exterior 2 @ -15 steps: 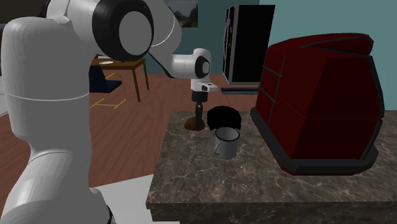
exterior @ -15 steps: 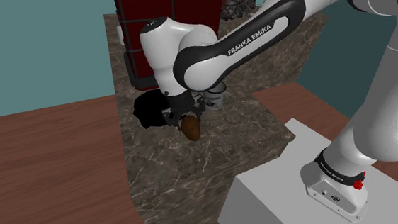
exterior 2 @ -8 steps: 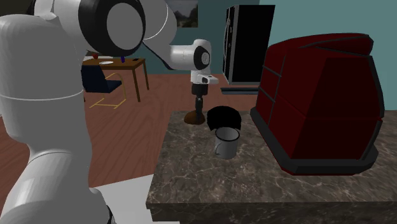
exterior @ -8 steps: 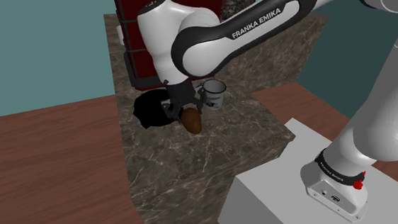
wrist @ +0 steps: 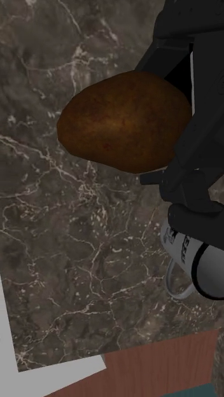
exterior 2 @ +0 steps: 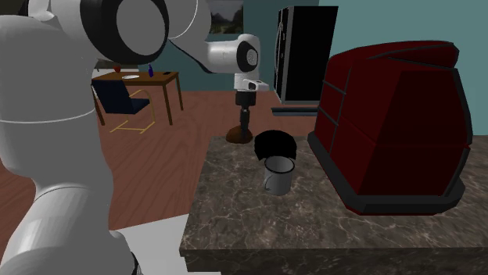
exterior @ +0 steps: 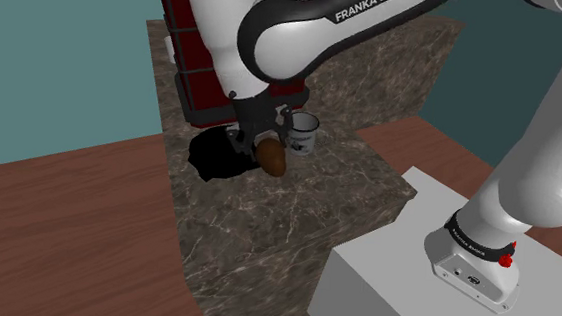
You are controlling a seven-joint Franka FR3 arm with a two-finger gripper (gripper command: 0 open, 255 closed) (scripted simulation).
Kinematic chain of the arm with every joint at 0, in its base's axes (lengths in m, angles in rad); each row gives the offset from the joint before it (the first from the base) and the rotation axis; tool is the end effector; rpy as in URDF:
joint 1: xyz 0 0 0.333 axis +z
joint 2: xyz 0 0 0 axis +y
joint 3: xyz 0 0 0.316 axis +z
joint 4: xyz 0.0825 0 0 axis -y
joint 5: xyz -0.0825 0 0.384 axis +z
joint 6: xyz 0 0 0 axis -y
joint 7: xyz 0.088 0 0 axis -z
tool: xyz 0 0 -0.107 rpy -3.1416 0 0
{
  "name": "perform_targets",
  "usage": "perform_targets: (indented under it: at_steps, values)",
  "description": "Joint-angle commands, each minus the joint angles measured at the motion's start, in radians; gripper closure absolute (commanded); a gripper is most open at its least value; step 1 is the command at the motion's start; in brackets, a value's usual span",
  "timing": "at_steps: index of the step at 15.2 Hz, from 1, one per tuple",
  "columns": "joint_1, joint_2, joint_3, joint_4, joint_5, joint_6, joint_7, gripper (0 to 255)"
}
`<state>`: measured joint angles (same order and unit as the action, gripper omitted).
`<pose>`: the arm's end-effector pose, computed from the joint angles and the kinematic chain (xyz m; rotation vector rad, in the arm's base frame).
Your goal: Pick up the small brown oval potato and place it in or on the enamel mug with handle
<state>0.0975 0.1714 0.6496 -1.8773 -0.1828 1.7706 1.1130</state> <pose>0.4357 0.3642 0.4187 2.8717 -0.4374 -0.1270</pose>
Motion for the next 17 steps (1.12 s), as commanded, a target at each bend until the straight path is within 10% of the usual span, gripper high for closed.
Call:
perform_targets:
  at_steps: [1,17]
  values:
    - [0.001,-0.006,0.002,0.023,0.005,-0.028,-0.004,255]
    - [-0.05,-0.093,-0.024,0.103,0.043,-0.166,-0.113,255]
